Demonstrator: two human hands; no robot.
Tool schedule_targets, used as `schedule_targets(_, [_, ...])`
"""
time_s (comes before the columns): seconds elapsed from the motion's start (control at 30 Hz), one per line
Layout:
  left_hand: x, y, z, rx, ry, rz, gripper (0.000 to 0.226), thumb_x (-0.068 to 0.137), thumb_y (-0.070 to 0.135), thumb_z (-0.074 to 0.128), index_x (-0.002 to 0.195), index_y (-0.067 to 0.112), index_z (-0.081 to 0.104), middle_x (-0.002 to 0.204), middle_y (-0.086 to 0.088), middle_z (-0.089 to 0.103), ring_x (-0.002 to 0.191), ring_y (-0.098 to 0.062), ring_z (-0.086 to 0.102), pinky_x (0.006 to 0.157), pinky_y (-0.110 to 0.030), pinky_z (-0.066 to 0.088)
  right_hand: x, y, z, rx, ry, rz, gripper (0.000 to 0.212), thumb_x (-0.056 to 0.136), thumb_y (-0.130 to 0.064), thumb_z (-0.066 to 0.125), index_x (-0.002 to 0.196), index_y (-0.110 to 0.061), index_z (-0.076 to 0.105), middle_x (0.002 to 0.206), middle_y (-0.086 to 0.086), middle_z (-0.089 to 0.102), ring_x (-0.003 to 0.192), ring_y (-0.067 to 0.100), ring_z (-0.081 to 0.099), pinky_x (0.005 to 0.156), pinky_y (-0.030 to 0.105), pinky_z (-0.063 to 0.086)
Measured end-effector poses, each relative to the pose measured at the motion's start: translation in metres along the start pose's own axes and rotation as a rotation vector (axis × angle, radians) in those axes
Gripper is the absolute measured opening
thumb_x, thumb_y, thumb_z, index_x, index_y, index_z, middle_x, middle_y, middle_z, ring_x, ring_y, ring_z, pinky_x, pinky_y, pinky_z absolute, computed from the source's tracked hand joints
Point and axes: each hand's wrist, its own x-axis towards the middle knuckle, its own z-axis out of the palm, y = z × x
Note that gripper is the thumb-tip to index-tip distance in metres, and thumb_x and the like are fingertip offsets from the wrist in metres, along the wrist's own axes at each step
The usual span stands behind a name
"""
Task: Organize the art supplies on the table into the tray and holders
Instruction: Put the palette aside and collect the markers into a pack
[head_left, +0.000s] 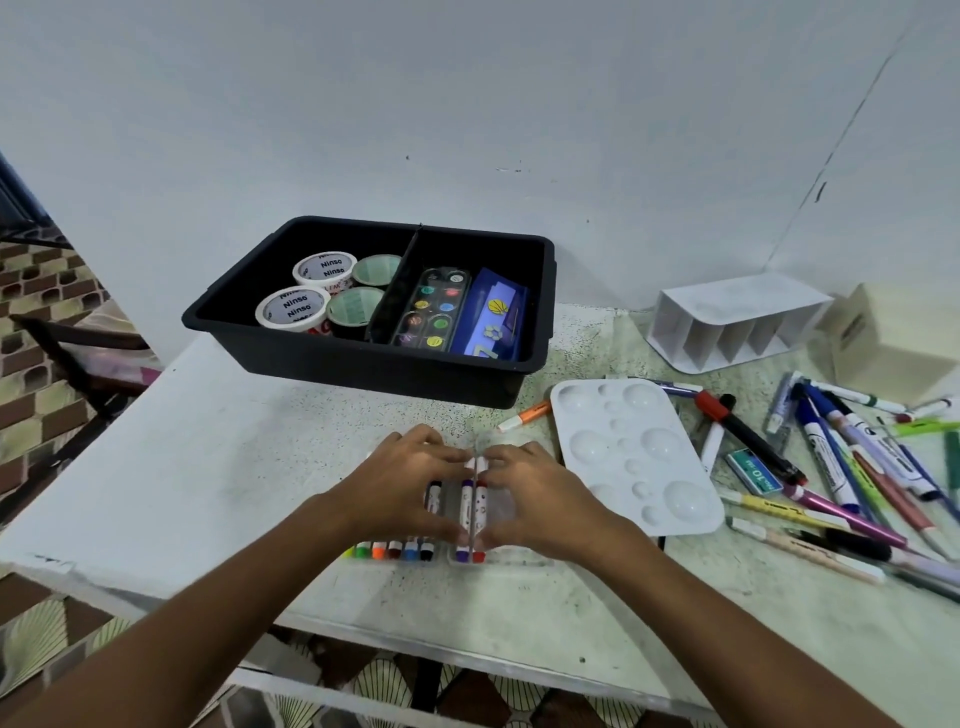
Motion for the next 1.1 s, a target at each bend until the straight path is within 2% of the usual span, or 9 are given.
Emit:
schedule_targets(0.2, [0.001,0.009,-0.004,0.084,-0.073,-0.032,0.063,0.078,0.064,0.064,0.134,0.038,0.051,0.134,0.016,0.053,0.125,-0.01,0.03,0.097,-0.032,0.03,0.008,0.004,0.008,-0.046,0.018,-0.04,0.068,0.072,-0.048,0.077,0.133,-0.025,0.055,0.137,-0.002,0.051,0.121,0.023,0.04,0.096,0.037,0.04])
schedule_targets(0.53, [0.014,0.021,-0.019,0.23,-0.173,-0.034,0.061,0.075,0.068,0.062,0.128,0.038,0.054,0.126,0.017,0.055,0.113,-0.008,0.037,0.088,-0.029,0.033,0.002,0.02,0.015,-0.021,0.089,-0.146,0.06,0.079,-0.044,0.072,0.132,-0.023,0.054,0.135,0.004,0.054,0.122,0.026,0.044,0.101,0.042,0.04])
schedule_targets(0.6, [0.023,0.034,-0.024,0.214,-0.114,-0.055,0.048,0.083,0.054,0.063,0.127,0.034,0.056,0.128,0.014,0.057,0.118,-0.009,0.041,0.095,-0.03,0.034,-0.007,0.028,0.017,0.03,0.226,-0.198,0.045,0.079,-0.03,0.073,0.121,-0.017,0.064,0.125,0.008,0.061,0.115,0.028,0.053,0.094,0.044,0.046])
schedule_targets(0.7, [0.043,0.06,-0.019,0.0,0.129,-0.064,0.034,0.089,0.029,0.058,0.122,0.023,0.064,0.121,0.004,0.065,0.113,-0.014,0.053,0.097,-0.03,0.04,-0.027,0.053,0.014,0.094,0.542,-0.113,0.025,0.079,-0.02,0.062,0.1,-0.011,0.073,0.106,0.007,0.068,0.099,0.027,0.062,0.079,0.039,0.053])
schedule_targets(0.83, [0.078,0.104,0.011,-0.075,0.248,0.126,0.049,0.085,0.039,0.046,0.116,0.008,0.068,0.116,-0.012,0.068,0.108,-0.033,0.063,0.092,-0.043,0.05,-0.056,0.106,0.006,-0.007,0.597,0.109,0.03,0.082,-0.021,0.048,0.097,-0.011,0.072,0.106,0.01,0.068,0.106,0.031,0.06,0.082,0.044,0.052])
schedule_targets(0.87, [0.087,0.115,0.02,-0.037,0.2,0.149,0.062,0.086,0.047,0.036,0.125,0.006,0.062,0.128,-0.016,0.062,0.119,-0.036,0.057,0.097,-0.051,0.047,-0.064,0.117,0.006,-0.021,0.579,0.149,0.029,0.084,-0.022,0.048,0.098,-0.011,0.072,0.108,0.01,0.067,0.109,0.031,0.059,0.085,0.046,0.051])
schedule_targets(0.93, [0.104,0.135,0.031,0.07,0.002,0.078,0.089,0.081,0.064,0.005,0.149,0.014,0.031,0.157,-0.014,0.027,0.144,-0.036,0.023,0.111,-0.058,0.027,-0.081,0.133,0.01,-0.048,0.585,0.195,0.028,0.088,-0.023,0.049,0.103,-0.014,0.07,0.114,0.01,0.066,0.115,0.029,0.057,0.092,0.047,0.049])
schedule_targets(1.0, [0.115,0.141,0.04,0.086,-0.114,0.012,0.105,0.065,0.079,-0.02,0.154,0.029,0.005,0.163,-0.006,-0.002,0.148,-0.033,-0.007,0.115,-0.059,0.008,-0.095,0.139,0.017,-0.082,0.599,0.215,0.031,0.091,-0.027,0.048,0.113,-0.016,0.068,0.123,0.009,0.064,0.123,0.027,0.053,0.101,0.047,0.045])
schedule_targets(1.1, [0.132,0.137,0.041,0.097,-0.123,0.025,0.122,0.049,0.082,-0.037,0.153,0.035,0.006,0.162,-0.003,-0.01,0.147,-0.031,-0.017,0.114,-0.061,0.0,-0.102,0.144,0.024,-0.113,0.577,0.198,0.04,0.098,-0.034,0.041,0.129,-0.016,0.059,0.136,0.009,0.057,0.133,0.026,0.046,0.111,0.045,0.035])
